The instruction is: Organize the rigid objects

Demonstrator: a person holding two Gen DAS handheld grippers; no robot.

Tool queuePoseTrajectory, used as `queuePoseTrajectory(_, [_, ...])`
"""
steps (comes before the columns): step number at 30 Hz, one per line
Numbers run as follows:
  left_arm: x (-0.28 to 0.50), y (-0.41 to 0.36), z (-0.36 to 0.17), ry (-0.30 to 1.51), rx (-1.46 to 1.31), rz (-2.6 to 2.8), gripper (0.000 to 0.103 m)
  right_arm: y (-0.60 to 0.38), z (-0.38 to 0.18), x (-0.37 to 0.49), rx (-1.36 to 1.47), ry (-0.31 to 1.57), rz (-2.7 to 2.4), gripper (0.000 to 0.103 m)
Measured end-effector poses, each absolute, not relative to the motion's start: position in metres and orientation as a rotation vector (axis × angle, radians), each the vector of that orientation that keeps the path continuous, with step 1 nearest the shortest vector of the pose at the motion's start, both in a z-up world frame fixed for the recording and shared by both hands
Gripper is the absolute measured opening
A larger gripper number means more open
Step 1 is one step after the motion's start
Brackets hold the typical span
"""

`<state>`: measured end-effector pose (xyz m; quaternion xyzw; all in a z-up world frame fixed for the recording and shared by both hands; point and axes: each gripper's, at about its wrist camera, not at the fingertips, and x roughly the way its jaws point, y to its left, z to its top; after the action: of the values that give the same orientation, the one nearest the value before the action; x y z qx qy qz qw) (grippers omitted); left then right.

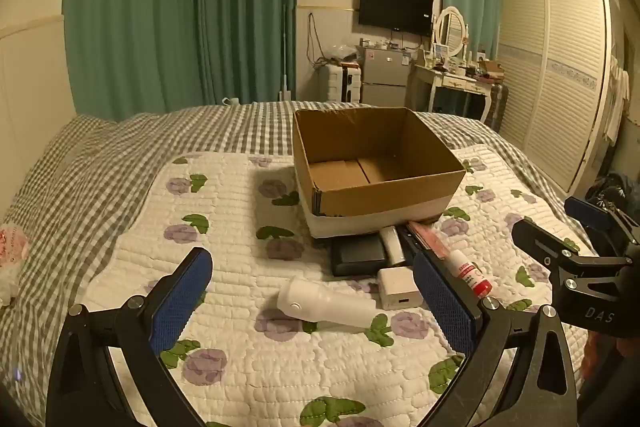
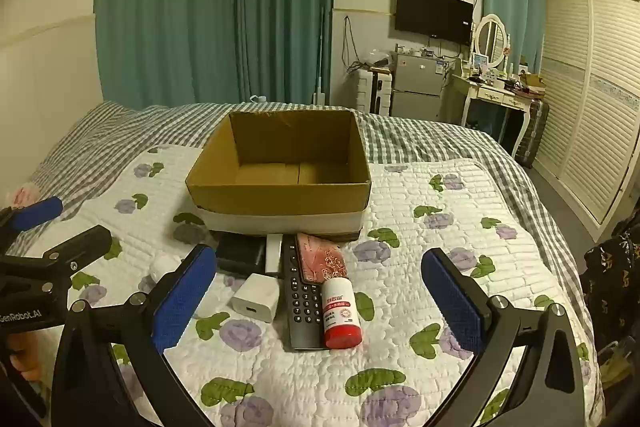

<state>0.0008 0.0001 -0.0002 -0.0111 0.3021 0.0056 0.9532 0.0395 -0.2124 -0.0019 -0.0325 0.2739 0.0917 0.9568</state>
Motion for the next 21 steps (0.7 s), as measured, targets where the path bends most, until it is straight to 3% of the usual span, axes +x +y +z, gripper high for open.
queuePoseTrajectory(21, [0.0, 0.0035, -0.0013, 0.59, -0.01, 0.027, 0.103, -0.2105, -0.0077, 0.0424, -0.068, 0.574, 0.186, 0.103])
